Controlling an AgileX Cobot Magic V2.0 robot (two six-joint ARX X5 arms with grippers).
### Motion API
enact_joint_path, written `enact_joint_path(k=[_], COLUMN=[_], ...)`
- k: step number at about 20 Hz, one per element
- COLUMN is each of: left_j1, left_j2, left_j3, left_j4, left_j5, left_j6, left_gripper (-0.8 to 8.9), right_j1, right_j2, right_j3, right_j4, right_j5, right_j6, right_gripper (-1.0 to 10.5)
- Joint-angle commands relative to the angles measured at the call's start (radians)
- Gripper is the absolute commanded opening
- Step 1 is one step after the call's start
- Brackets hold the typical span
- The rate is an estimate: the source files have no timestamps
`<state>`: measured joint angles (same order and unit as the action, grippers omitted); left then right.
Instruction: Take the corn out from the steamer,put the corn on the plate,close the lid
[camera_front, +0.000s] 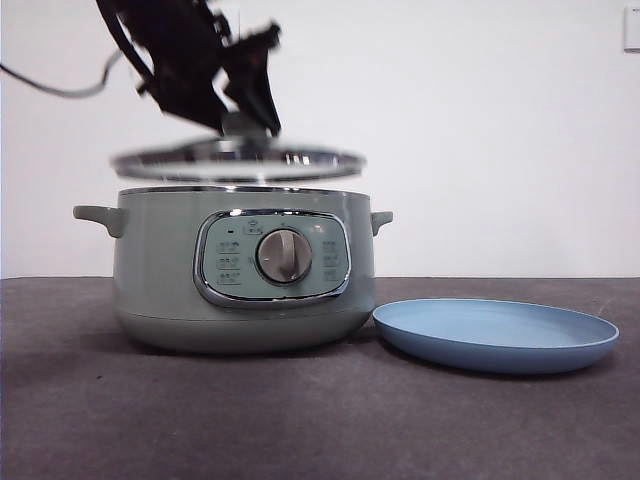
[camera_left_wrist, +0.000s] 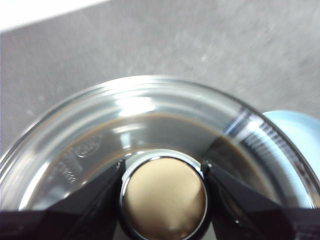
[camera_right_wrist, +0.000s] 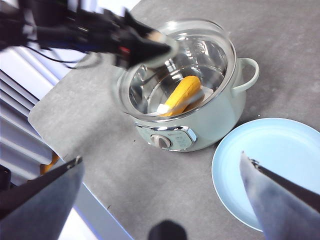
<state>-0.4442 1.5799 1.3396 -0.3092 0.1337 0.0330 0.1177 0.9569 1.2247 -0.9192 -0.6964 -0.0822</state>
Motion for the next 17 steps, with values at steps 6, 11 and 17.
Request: enact_joint_path(k=[6, 11, 17], left_j1=[0.008, 0.008, 0.007], left_j2=[-0.303, -0.536, -0.723], left_j3=[0.004, 0.004, 0.004], left_j4=[-0.085, -0.258, -0.444], left_j5=[0.006, 0.006, 0.005], left_j6=[-0.002, -0.002, -0.002], left_gripper=[-0.09, -0.09, -0.09], right_j1=[0.003, 0.103, 0.337], right_j2=[0.018, 0.119, 0.347], right_j3=[0.003, 0.003, 0.024], right_j4=[0.065, 0.253, 0.454], right_j5=[-0.002, 0.050, 0.289], right_j6=[0.089, 0.248, 0.330], right_gripper=[5.6, 5.6, 5.6])
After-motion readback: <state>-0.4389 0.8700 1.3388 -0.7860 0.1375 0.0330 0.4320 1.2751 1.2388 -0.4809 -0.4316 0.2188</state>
